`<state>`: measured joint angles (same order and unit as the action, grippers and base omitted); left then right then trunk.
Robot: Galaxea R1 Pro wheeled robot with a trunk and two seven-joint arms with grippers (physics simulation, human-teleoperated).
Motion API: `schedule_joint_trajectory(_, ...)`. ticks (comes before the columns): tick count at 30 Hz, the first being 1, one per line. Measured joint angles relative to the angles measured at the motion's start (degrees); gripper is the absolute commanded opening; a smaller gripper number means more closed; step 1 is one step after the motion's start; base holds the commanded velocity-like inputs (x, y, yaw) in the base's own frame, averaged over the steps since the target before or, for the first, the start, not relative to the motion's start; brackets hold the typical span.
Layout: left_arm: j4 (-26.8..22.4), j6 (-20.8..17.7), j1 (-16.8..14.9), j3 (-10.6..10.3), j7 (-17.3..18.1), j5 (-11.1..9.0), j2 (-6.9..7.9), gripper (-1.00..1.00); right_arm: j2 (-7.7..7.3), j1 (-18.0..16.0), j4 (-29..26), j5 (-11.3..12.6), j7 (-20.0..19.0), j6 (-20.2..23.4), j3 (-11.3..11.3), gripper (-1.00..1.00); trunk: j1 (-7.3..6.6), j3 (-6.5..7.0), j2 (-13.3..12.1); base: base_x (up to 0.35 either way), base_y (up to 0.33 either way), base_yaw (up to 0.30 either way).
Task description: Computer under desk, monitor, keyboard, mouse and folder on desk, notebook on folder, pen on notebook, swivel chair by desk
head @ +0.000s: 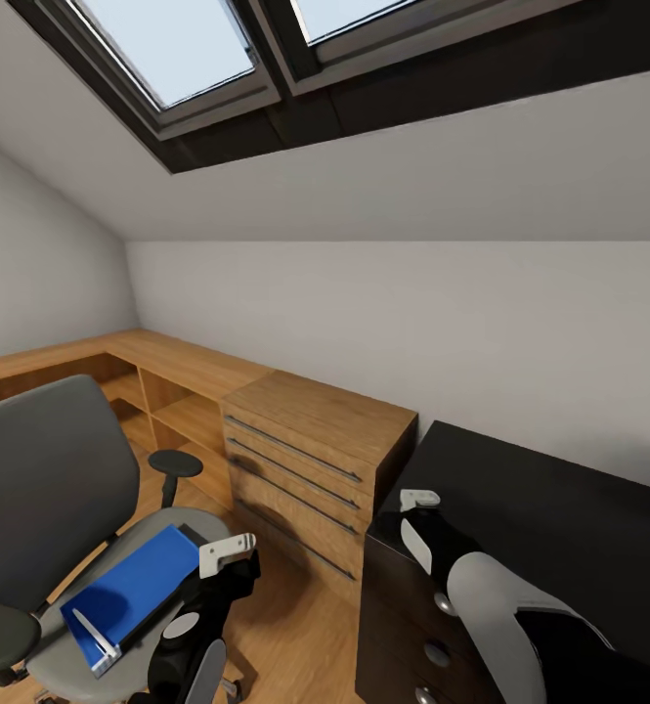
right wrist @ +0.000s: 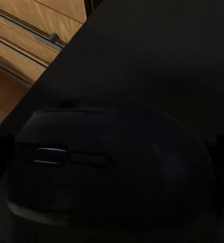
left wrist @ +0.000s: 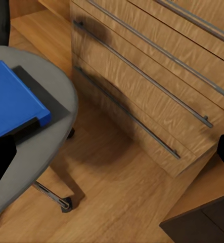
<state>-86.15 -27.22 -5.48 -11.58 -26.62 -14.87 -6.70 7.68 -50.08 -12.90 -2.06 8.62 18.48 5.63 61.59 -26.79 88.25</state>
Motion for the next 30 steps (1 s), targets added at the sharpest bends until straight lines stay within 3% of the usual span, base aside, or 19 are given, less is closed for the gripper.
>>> schedule_joint_trajectory(12,0.00,0.00,0.00,-0.02,0.00,0.08,-0.04,1.00,0.00,0.00,-0.11,-0.01,-0.04,-0.01,-0.01,1.00,0.00,0.00,0.00,0.000,0.000,0.000)
schedule_joint_trajectory(30,0.00,0.00,0.00,-0.11,0.00,0.10,-0.09,1.00,0.00,0.00,-0.26,0.06,-0.11,-0.32,-0.01,1.00,-3.95,3.23,-7.21,0.000,0.000,0.000)
